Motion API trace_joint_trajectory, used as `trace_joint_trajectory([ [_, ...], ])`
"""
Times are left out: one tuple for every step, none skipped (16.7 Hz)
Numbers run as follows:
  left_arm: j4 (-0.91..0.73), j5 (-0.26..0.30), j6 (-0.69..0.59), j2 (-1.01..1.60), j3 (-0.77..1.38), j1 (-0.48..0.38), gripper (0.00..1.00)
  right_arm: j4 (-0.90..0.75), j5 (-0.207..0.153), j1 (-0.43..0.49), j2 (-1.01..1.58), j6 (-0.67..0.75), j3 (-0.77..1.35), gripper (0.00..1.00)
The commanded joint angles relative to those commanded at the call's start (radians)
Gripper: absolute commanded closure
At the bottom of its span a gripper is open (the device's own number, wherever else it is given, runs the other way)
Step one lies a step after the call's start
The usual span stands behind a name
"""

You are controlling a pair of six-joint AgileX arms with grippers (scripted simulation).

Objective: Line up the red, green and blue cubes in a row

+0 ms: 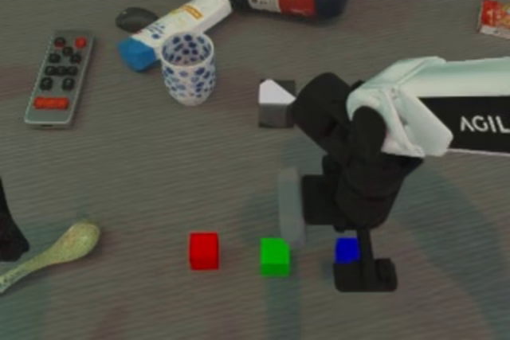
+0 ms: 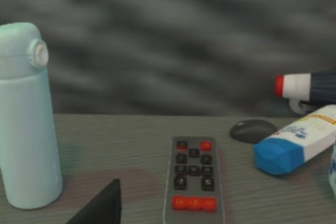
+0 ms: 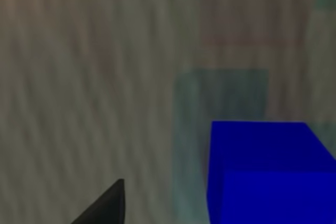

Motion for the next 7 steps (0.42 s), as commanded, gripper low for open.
trace_joint_trajectory([
  [0.0,0.0,0.0,0.0,0.0,0.0,0.0,-0.035,0.0,0.001,-0.013,-0.002,0.02,0.0],
  [0.0,0.0,0.0,0.0,0.0,0.0,0.0,-0.078,-0.001,0.003,-0.029,-0.004,0.041,0.0],
  [0.0,0.0,0.0,0.0,0.0,0.0,0.0,-0.123,-0.001,0.003,-0.045,-0.006,0.063,0.0],
  [0.0,0.0,0.0,0.0,0.0,0.0,0.0,-0.162,-0.001,0.004,-0.06,-0.007,0.084,0.0],
  [0.0,0.0,0.0,0.0,0.0,0.0,0.0,-0.19,-0.001,0.003,-0.075,-0.007,0.102,0.0],
  [0.0,0.0,0.0,0.0,0.0,0.0,0.0,-0.209,0.0,0.002,-0.087,-0.007,0.114,0.0],
  [0.0,0.0,0.0,0.0,0.0,0.0,0.0,-0.216,0.0,0.002,-0.093,-0.006,0.12,0.0],
])
